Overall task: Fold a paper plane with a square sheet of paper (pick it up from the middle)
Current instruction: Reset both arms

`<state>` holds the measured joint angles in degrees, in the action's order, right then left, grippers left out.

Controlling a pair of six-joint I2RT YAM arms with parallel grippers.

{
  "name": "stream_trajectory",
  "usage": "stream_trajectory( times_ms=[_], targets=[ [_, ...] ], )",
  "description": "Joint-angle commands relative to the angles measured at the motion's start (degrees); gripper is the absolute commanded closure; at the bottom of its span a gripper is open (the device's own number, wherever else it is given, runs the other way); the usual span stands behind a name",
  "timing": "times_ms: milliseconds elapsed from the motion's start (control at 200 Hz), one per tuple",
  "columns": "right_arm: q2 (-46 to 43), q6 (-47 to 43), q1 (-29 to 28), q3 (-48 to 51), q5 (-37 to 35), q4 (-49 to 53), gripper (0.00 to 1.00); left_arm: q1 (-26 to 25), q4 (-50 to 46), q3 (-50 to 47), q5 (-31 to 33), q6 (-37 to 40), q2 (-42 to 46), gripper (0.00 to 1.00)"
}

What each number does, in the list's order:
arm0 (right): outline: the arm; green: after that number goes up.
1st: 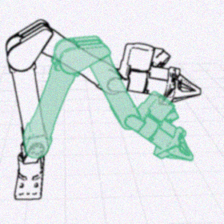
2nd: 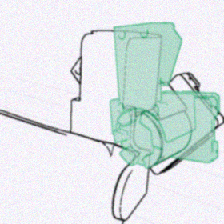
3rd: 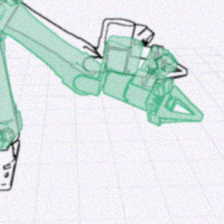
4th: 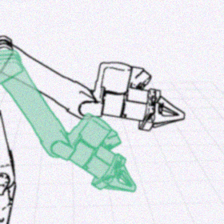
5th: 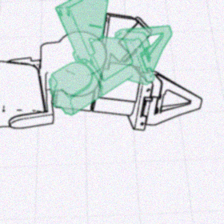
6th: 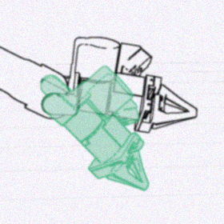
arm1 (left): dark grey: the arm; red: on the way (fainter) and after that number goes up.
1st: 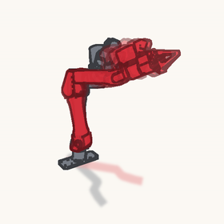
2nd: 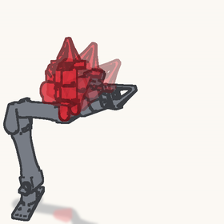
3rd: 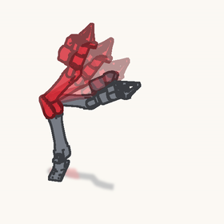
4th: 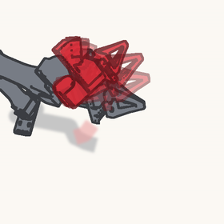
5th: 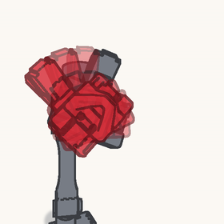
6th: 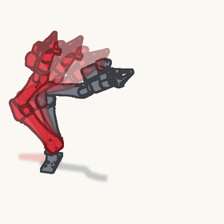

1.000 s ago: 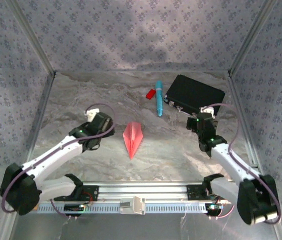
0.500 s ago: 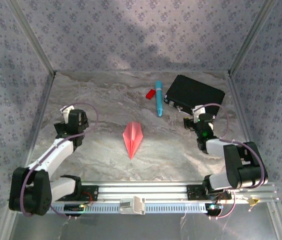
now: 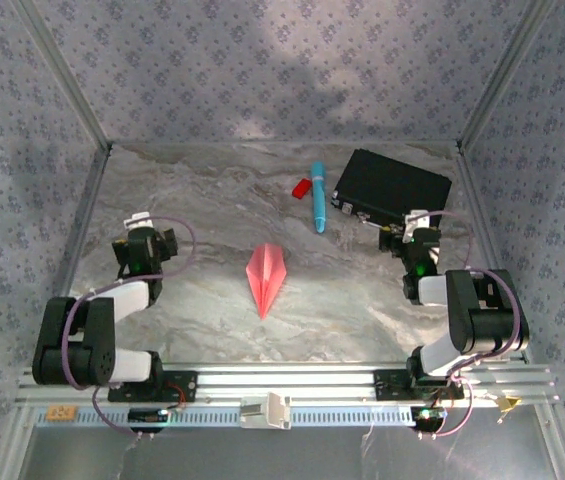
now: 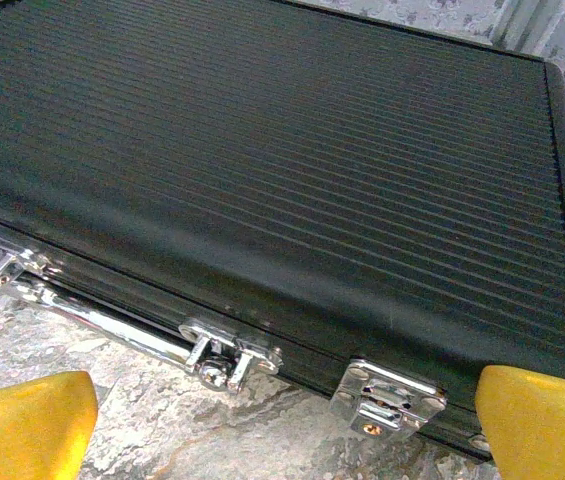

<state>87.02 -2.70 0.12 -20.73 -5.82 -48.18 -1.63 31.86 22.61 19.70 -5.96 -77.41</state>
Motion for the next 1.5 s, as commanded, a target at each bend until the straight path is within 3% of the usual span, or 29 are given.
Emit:
stream_trajectory(
  times_ms=[0,100,240,300,355,410,460,515,1494],
  targets=[
    [0.15,1.40,0.31,-1.09,-1.55,0.15,0.01,2.43,3.64,2.23,-9.93,0.45,-1.40,0.00],
    [0.05,1.56,0.61,-1.37,-0.76,1.13,0.01,3.67,6.56,1.09,-12.23,0.63,-1.98,0.00],
    [0.10,1.56,0.68,-1.33,-0.67,1.02,0.01,3.86,28.90,-4.65,-13.41,1.61,-12.12,0.00],
    [0.10,1.58,0.75,-1.34,-0.55,1.09,0.01,3.92,15.99,-1.09,-14.38,1.40,-8.85,0.00],
    [0.12,1.65,0.83,-1.40,-0.46,1.16,0.01,3.84,21.10,-1.06,-14.50,1.94,-11.59,0.00],
    [0.10,1.67,0.84,-1.40,-0.46,1.17,0.01,3.83,14.49,0.42,-14.46,1.73,-9.77,0.00],
    [0.10,1.69,0.85,-1.41,-0.47,1.16,0.01,3.68,18.90,-0.47,-14.28,2.00,-11.05,0.00],
    [0.08,1.64,0.85,-1.42,-0.49,1.18,0.01,3.57,15.44,0.21,-14.11,1.91,-9.99,0.00],
    [0.17,1.66,0.82,-1.42,-0.51,1.16,0.01,1.80,15.08,0.87,-13.33,3.96,-10.53,0.00]
  ],
)
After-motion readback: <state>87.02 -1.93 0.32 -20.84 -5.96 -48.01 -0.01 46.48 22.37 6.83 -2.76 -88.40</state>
